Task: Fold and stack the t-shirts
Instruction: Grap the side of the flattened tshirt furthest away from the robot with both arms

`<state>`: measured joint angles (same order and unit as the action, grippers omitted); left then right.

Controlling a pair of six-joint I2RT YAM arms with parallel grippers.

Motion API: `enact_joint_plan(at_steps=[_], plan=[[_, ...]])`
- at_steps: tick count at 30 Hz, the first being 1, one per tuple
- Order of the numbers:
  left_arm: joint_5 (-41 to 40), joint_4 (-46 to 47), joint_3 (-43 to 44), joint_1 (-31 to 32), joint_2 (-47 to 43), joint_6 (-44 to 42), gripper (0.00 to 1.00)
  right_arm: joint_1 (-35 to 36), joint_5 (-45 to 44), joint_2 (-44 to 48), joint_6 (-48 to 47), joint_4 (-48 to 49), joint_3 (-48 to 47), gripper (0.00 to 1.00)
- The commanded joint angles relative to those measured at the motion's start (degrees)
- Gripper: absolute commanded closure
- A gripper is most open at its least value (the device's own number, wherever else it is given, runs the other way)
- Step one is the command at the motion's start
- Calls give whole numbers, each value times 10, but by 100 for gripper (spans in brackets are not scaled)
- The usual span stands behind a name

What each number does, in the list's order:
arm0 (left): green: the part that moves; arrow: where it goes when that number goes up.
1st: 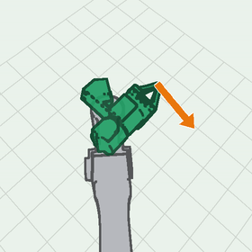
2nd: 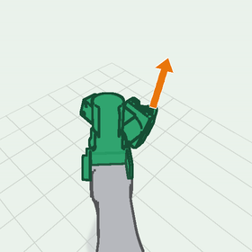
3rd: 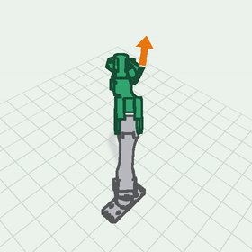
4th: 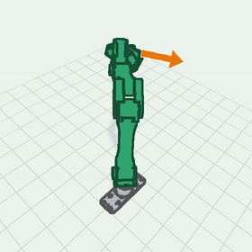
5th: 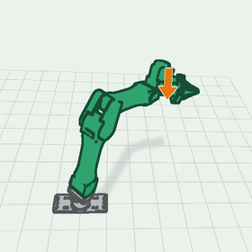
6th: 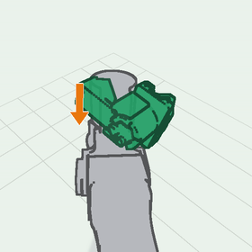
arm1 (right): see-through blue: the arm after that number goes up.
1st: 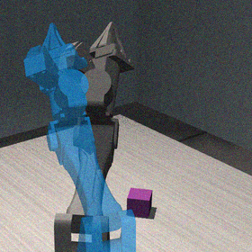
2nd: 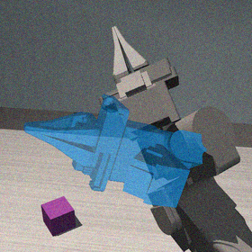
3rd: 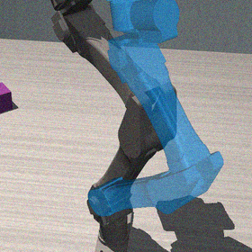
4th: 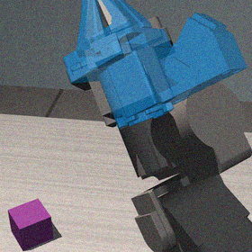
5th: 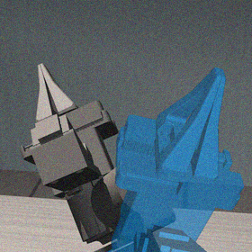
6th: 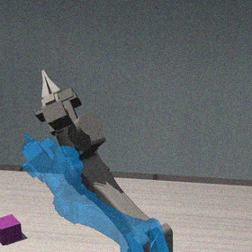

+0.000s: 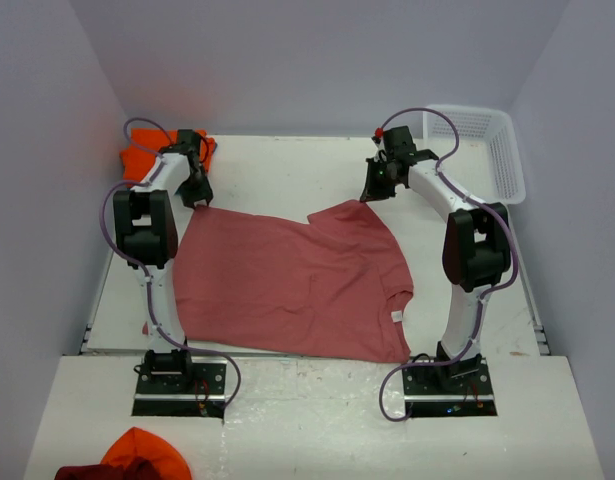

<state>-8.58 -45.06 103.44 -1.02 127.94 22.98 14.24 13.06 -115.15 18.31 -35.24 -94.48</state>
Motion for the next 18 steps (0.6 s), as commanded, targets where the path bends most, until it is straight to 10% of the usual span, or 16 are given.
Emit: enact_joint_plan(at_steps=[1, 8, 18], plan=[[-17, 10, 3, -5, 4, 6, 58, 1, 15, 0, -11, -2, -16, 100], [-34, 10, 4, -6, 16, 9, 100, 1, 0, 3, -9, -2, -17, 100], [-56, 23, 7, -7, -30, 22, 100, -44, 2, -33, -13, -37, -141, 100]])
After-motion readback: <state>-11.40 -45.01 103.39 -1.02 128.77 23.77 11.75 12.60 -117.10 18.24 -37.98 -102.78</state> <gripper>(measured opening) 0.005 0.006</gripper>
